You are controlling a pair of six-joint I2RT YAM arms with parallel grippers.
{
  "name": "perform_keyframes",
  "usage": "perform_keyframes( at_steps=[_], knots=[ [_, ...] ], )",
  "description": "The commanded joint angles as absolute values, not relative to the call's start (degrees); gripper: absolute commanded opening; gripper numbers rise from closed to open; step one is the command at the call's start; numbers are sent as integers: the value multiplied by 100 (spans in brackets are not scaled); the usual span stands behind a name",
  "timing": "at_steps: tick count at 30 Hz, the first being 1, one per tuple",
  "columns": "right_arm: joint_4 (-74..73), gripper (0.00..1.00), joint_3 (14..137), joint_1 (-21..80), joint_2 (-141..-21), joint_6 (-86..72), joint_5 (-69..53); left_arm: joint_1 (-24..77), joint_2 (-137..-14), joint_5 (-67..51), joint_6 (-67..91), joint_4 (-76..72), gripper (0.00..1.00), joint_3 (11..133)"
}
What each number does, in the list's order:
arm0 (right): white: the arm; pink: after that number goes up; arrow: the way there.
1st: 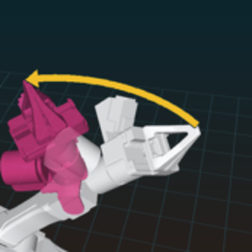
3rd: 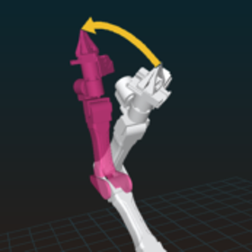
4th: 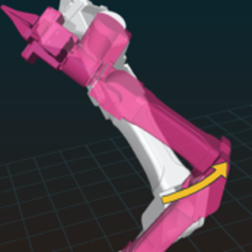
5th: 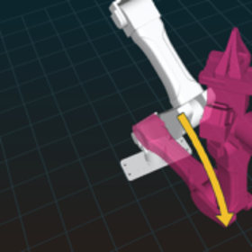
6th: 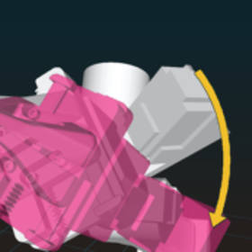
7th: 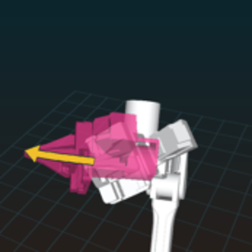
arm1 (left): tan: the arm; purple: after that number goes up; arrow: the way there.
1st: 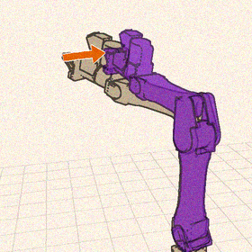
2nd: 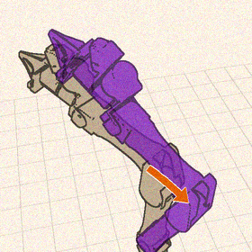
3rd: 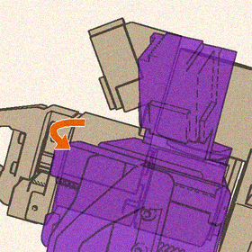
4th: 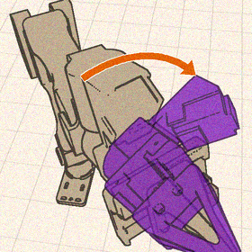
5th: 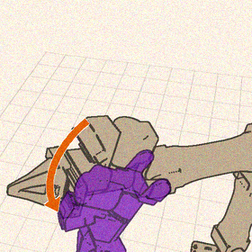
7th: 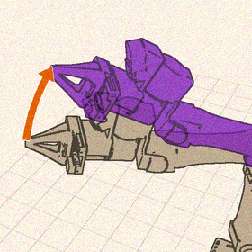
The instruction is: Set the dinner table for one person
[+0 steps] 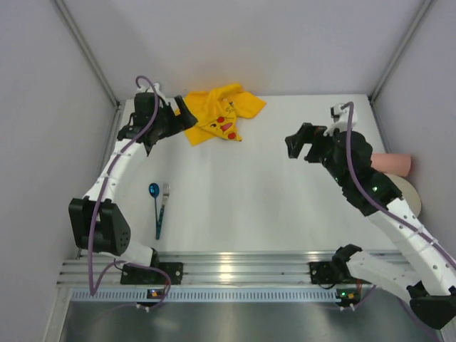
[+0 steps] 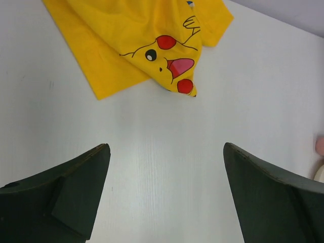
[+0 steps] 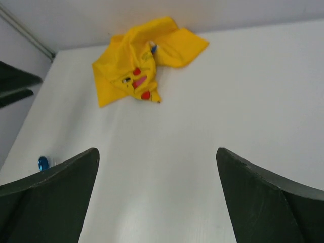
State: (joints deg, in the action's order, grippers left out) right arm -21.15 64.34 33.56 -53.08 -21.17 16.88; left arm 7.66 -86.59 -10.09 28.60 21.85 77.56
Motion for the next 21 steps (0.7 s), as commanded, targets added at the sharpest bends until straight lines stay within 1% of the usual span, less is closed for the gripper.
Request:
perform_keyframes(
  at_steps=[1,4,6,8,11,16,21],
  knots=[
    [-3102,100,5907,2937,-5509,-3189,909,721,-8612,-870,2769,2302,99,8014],
    [-3322,100,6038,2936,-5826,-3410,687,721,-8920,-783,2742,2224,99,8331],
    [-3200,100,6091,2936,-5915,-3384,555,721,-9350,-380,2830,2469,99,8761],
    [-3138,100,6195,2944,-6020,-3323,379,721,-9910,-378,2874,2688,99,9304],
    [-3164,100,6389,2944,-6161,-3164,316,721,-10483,-150,3146,2874,99,9684],
    [-3006,100,6416,2901,-6301,-2813,378,721,-11117,395,3638,3190,99,9747],
    [-3016,100,6838,2638,-6626,-2444,466,747,-11864,290,3648,3086,99,9949]
  ],
)
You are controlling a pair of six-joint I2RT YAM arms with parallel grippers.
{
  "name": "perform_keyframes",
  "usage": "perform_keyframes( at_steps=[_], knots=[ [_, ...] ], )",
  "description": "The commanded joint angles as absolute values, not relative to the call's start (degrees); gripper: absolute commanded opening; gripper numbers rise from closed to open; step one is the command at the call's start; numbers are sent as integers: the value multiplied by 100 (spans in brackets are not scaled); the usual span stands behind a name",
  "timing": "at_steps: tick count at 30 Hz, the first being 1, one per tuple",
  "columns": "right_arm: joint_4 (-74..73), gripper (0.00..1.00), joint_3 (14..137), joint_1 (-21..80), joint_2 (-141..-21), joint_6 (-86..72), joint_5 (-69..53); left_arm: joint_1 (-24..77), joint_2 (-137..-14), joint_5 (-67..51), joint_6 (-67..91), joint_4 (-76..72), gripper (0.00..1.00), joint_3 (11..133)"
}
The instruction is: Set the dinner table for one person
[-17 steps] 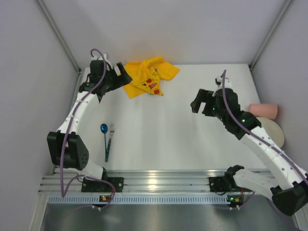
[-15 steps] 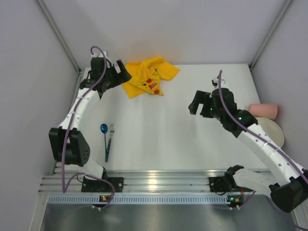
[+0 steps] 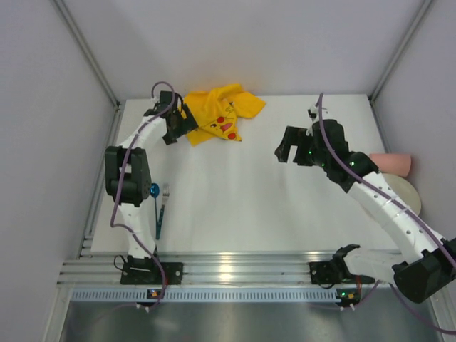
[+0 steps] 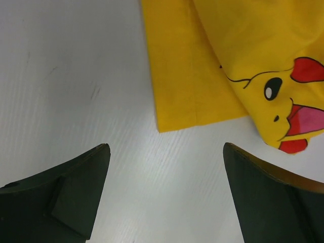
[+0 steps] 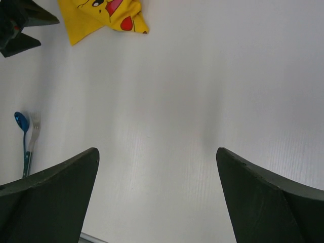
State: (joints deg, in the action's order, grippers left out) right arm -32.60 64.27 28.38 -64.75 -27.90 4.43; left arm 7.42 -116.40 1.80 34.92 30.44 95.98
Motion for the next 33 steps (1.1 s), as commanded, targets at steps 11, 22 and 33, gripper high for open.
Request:
perform_keyframes(
  at_steps=[11,22,33],
  knots=[
    [-2944,100,8268,1776,-8822,-2346,-184,773,-13402,-544,3788,3032,57,10942],
    [-1767,100,10831,1134,-12363,-4077,-2170,773,-13203,-897,3138,3524,0,10796],
    [-1292,100,13112,1590,-14817,-5308,-1504,914,-12253,-1265,2277,3867,0,9599]
  ],
)
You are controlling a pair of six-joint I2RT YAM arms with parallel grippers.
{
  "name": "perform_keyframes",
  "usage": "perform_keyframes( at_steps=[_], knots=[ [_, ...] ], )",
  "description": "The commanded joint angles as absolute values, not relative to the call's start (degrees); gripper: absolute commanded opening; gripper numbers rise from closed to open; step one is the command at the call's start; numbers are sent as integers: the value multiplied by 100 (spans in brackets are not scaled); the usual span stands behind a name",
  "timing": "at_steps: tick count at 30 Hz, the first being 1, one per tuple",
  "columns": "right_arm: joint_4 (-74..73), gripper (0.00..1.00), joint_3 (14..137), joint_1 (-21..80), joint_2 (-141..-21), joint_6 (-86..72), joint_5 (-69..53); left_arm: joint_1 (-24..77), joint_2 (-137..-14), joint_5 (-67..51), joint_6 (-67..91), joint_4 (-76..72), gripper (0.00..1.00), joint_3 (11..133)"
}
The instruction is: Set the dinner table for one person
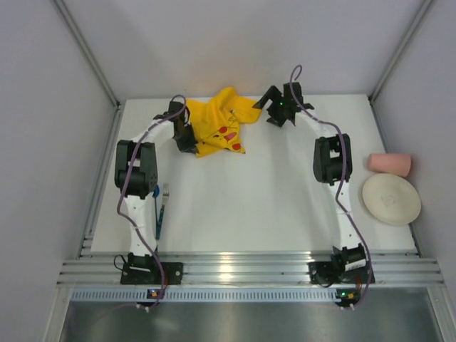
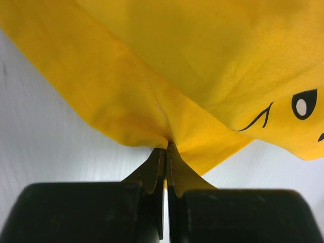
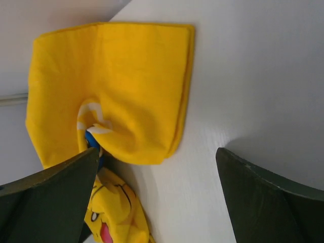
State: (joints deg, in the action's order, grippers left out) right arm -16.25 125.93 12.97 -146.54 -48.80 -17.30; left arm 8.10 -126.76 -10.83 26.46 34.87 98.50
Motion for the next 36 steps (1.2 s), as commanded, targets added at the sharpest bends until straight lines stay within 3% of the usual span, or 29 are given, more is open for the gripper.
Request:
perform_keyframes(
  at_steps=[1,6,8,11,12,15,17,18,25,31,36],
  knots=[
    [-1292,100,13183,1652,-14905,-5396,-1468,958,-12208,-1283,2224,3876,0,9563],
    [-1257,100,13412,1968,-15380,-5642,-1336,1248,-11866,-1441,2004,3920,0,9186],
    [-1178,94,13438,2021,-15477,-5774,-1327,1301,-11769,-1441,2030,3867,0,9036],
    [-1160,70,13430,2013,-15583,-5845,-1327,1283,-11716,-1503,1978,3841,0,8894],
    [-1151,54,13430,2021,-15583,-5836,-1301,1283,-11733,-1503,1951,3884,0,8921],
    [-1108,28,13421,1969,-15574,-5827,-1275,1240,-11760,-1608,1907,3894,0,8973],
    [-1081,15,13421,1890,-15566,-5854,-1274,1204,-11777,-1687,1890,3911,0,9000],
    [-1081,2,13412,1855,-15548,-5845,-1257,1187,-11786,-1705,1872,3920,0,9035],
    [-1903,0,12780,1153,-14469,-4986,-792,862,-11611,-1503,1731,4412,0,9413],
    [-3838,0,13675,221,-13957,-3887,-26,194,-11101,-1310,1872,4544,0,9422],
    [-4025,0,13658,123,-13658,-3481,413,44,-10925,-1081,2012,4667,0,9483]
  ],
)
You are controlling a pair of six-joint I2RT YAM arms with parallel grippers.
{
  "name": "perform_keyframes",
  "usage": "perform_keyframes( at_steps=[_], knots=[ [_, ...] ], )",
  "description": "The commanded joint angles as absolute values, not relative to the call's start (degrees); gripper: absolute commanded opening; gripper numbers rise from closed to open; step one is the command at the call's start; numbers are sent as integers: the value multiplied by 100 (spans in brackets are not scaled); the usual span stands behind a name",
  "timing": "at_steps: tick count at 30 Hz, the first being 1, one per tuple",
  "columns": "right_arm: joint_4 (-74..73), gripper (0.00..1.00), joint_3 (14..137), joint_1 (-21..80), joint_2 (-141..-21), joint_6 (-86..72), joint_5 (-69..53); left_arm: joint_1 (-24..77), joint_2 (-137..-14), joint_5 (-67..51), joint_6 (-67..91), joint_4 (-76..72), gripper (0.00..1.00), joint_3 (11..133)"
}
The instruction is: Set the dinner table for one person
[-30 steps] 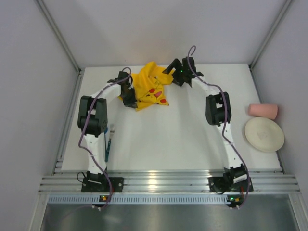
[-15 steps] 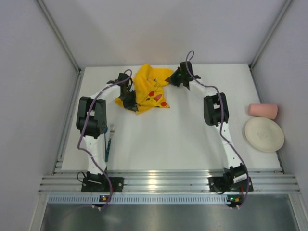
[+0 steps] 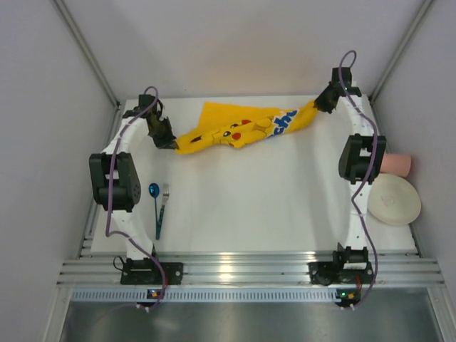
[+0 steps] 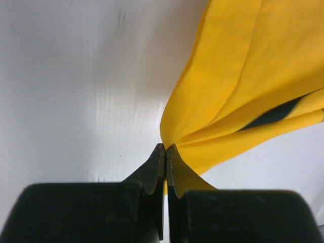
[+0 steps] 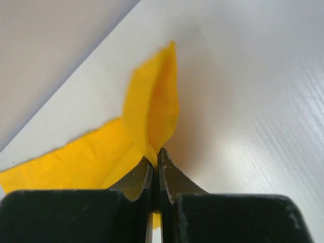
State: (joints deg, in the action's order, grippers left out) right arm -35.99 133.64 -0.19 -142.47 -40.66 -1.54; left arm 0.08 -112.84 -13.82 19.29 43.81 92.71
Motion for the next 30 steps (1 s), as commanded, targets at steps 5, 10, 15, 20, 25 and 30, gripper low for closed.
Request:
perform_keyframes(
  at_steps=[5,10,15,20,25,30],
  knots=[
    [-3517,76,13667,106,-13588,-3454,-235,44,-10845,-1298,2486,4518,0,9509],
    [-3637,100,13501,114,-13518,-3516,-1186,61,-11162,-1985,2865,4606,22,9431],
    [-3842,100,11237,106,-12254,-3472,-1160,413,-11101,-1855,2742,4448,99,9474],
    [-3420,100,9127,246,-10945,-3287,-1169,659,-11836,-1635,2567,4386,99,10700],
    [-3454,100,8718,299,-10696,-3182,-1222,624,-13207,-1363,2364,4456,98,12679],
    [-3848,100,9333,316,-10775,-2901,-1169,563,-13878,-1213,2786,2958,99,13062]
  ],
)
